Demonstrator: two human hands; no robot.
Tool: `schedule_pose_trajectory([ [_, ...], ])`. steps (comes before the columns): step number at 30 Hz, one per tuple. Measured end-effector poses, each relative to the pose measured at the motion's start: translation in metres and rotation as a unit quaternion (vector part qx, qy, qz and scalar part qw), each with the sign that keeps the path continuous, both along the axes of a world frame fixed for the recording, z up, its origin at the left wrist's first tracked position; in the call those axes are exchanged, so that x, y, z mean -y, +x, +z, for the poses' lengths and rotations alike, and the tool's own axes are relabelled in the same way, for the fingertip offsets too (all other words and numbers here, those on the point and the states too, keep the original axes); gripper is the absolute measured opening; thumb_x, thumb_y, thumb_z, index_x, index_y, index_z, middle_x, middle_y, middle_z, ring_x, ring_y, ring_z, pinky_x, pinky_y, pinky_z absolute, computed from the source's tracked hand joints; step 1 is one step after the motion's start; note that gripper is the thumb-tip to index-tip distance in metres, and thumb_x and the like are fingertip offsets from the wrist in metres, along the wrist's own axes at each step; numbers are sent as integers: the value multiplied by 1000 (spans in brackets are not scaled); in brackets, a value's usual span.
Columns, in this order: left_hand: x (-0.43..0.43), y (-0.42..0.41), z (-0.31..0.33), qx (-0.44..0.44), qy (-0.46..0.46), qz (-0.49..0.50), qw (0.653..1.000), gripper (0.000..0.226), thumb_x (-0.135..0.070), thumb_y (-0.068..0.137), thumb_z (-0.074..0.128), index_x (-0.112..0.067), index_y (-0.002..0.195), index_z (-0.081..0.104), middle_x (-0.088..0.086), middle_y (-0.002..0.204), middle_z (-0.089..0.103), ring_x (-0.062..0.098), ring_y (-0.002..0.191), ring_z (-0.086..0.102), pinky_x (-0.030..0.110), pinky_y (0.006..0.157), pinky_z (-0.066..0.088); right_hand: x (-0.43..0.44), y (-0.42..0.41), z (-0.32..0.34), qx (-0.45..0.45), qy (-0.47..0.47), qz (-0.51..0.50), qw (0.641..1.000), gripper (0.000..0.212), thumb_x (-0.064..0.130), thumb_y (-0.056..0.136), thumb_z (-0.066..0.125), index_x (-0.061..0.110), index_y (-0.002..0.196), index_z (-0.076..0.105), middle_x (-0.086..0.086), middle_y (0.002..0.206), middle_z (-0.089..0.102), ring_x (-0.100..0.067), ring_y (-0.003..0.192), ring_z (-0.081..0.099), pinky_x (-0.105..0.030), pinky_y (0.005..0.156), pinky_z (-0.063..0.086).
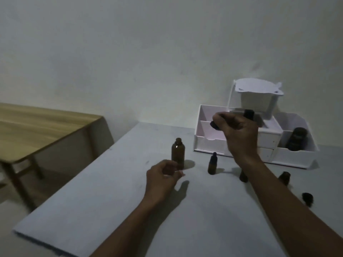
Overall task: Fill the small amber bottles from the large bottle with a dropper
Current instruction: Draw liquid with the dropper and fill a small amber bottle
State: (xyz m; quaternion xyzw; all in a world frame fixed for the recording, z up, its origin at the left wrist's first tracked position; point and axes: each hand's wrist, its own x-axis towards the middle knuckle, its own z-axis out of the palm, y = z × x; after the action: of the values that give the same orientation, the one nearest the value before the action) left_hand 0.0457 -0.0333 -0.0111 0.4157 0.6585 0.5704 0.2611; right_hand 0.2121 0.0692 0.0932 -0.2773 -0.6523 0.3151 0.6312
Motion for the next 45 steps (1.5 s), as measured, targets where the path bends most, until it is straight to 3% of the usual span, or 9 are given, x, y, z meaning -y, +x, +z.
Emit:
schedule_pose_trajectory([
  [5,-17,-24,1,15,15,45,999,34,-19,82,84,-20,109,64,-3,103,66,6,91,62,18,72,49,-6,-39,4,-22,-5,1,1000,19,17,86,74,12,104,73,4,89,74,-4,79,73,-14,72,56],
  [12,-45,-32,-2,19,24,12,999,64,-25,70,92,-28,127,63,-5,120,65,10,104,63,30,88,54,-18,-61,1,4,6,0,1000,14,20,86,75,16,100,73,4,89,74,-7,80,74,-25,77,60],
  [16,-54,-26,-2,47,14,-19,999,65,-25,71,92,-27,128,62,-8,118,64,14,103,62,32,92,52,-23,-69,-4,37,19,8,999,14,21,86,75,18,99,74,5,87,75,-9,78,74,-31,79,61],
  [21,-56,-22,-3,76,2,-30,997,53,-19,76,89,-28,120,62,-14,104,63,4,83,62,16,70,51,-25,-78,-11,125,19,28,992,18,24,85,76,13,99,76,4,85,76,-5,74,74,-27,77,61],
  [25,-51,-21,-2,83,8,-32,996,50,-19,76,89,-30,117,62,-18,99,64,4,81,65,10,57,50,-26,-83,-24,171,0,39,985,19,22,84,77,11,99,76,2,85,76,-4,72,73,-21,75,60],
  [30,-50,-22,-1,67,9,-29,997,56,-23,77,88,-26,126,62,-8,115,68,5,87,65,14,69,55,-28,-88,-43,208,-11,19,978,16,25,82,79,16,95,77,9,82,74,3,72,69,-4,69,50],
  [34,-51,-21,0,62,6,-25,998,58,-22,78,88,-23,130,62,-2,125,68,15,99,66,34,91,56,-29,-88,-48,210,-16,5,978,20,28,82,79,16,97,78,6,88,75,4,77,68,-5,72,49],
  [41,-43,-22,2,-32,26,14,999,80,-36,71,91,-30,141,52,-1,143,55,18,121,54,39,99,48,-17,-60,-39,188,-2,2,982,44,35,80,80,15,118,70,1,105,74,-4,91,70,-11,78,55],
  [45,-28,-14,6,-89,94,59,990,66,-26,77,88,-21,135,56,5,135,60,19,118,56,41,91,55,-10,-2,-34,168,42,-24,985,34,28,82,79,14,112,72,3,97,75,-3,86,70,-13,74,56],
])
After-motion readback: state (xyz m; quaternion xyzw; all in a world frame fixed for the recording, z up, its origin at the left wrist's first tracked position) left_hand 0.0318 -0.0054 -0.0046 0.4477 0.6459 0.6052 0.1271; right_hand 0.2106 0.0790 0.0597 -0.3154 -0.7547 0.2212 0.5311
